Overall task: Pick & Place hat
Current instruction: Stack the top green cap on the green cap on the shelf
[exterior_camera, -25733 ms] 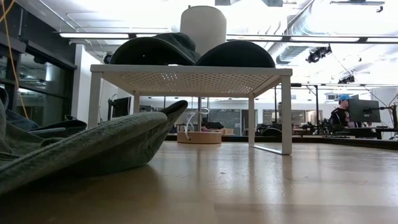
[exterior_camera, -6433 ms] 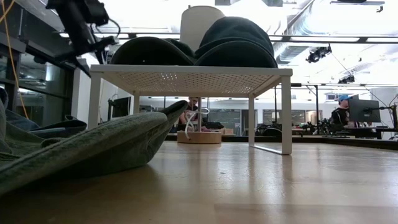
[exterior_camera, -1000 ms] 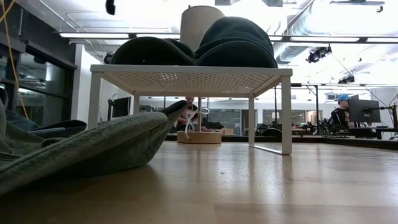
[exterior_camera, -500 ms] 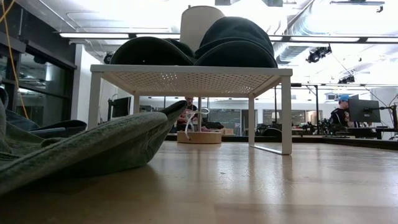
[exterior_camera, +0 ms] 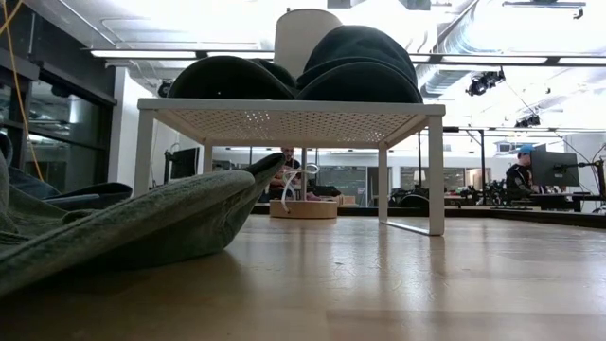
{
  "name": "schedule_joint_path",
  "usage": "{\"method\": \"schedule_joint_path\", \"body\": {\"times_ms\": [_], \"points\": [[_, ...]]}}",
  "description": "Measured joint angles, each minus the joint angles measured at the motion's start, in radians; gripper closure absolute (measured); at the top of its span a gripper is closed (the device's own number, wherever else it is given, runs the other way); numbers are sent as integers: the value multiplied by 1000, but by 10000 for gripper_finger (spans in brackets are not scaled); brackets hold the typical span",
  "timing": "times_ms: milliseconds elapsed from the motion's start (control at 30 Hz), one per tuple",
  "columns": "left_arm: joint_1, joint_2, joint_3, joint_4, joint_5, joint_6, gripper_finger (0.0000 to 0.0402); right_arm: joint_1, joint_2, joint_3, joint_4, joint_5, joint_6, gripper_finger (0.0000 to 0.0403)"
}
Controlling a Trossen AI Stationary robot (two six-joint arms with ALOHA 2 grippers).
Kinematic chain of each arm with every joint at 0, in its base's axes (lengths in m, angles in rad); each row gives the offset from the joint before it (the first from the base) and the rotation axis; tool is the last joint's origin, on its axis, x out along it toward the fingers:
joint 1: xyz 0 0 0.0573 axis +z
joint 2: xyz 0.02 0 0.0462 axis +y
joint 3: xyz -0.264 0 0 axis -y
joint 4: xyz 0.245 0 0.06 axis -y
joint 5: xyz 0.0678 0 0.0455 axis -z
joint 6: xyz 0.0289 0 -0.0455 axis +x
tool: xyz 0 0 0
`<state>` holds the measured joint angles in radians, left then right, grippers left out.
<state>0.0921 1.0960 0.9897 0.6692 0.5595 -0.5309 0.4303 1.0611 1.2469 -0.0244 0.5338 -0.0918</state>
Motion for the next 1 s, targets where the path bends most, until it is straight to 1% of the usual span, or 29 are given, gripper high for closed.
{"method": "schedule_joint_path", "body": {"times_ms": [67,200,300,433,533,767,1000], "points": [[-17,48,0,77,33,-54,396,-16,0,0,12,-44,-29,217],[-61,132,0,156,74,-129,396,-42,0,0,30,-103,-96,217],[-92,179,0,180,102,-194,396,-56,0,0,29,-139,-158,217],[-143,222,0,173,114,-267,390,-59,0,0,23,-227,-254,217],[-181,247,0,168,126,-311,391,-59,0,0,22,-291,-276,217],[-259,299,0,166,103,-420,396,-59,0,0,12,-427,-284,217],[-327,350,0,166,50,-542,396,-57,5,0,6,-560,-267,217]]}}
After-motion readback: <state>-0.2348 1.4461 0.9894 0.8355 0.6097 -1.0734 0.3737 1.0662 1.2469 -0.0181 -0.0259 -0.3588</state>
